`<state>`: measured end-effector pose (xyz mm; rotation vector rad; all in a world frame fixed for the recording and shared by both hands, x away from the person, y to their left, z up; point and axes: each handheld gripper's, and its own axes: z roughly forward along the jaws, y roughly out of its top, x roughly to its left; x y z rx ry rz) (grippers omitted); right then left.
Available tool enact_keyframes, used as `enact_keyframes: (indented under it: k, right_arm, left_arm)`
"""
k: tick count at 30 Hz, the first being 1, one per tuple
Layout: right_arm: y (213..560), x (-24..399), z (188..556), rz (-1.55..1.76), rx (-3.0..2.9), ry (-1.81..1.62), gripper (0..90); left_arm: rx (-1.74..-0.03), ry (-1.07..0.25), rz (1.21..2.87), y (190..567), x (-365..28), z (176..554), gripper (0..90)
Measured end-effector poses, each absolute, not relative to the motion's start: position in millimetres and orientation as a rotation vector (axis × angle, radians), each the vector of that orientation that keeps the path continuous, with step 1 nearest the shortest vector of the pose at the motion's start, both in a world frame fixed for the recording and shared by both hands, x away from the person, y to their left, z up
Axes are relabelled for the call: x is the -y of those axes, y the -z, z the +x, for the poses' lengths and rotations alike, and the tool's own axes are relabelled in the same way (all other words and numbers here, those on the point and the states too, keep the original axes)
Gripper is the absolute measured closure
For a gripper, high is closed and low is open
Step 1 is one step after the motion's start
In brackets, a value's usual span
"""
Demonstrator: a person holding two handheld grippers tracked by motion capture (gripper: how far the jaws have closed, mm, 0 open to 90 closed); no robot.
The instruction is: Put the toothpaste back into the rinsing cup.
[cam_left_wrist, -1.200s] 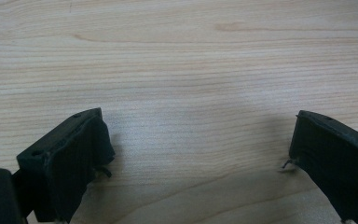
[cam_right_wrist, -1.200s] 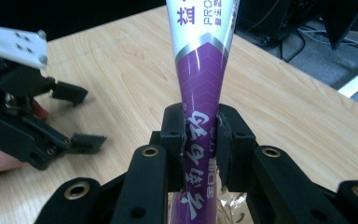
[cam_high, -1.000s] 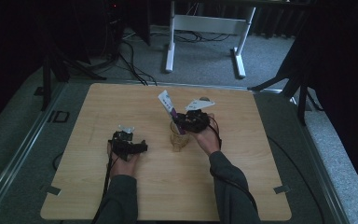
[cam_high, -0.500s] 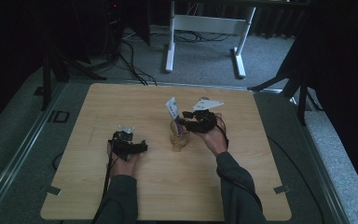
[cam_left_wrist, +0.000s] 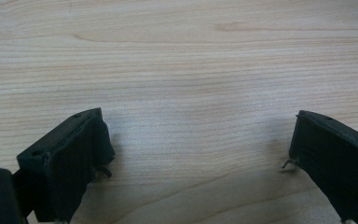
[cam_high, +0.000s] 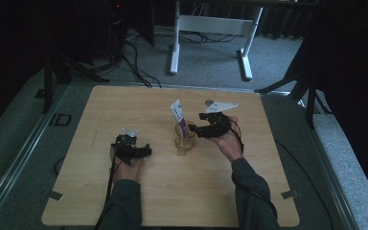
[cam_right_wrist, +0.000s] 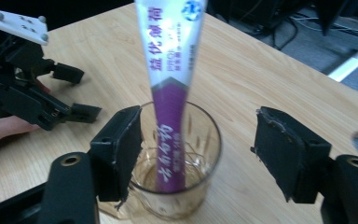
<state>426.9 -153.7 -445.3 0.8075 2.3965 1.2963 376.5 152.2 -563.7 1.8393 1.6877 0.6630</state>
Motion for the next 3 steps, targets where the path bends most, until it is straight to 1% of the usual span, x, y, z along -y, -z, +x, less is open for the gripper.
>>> enact_keyframes:
  k: [3]
  right_arm:
    - [442.0,162.6,423.9,0.832,-2.378,-1.287,29.6]
  left_arm:
    - [-1.688,-0.663,1.839,563.7,-152.2,376.4,3.6]
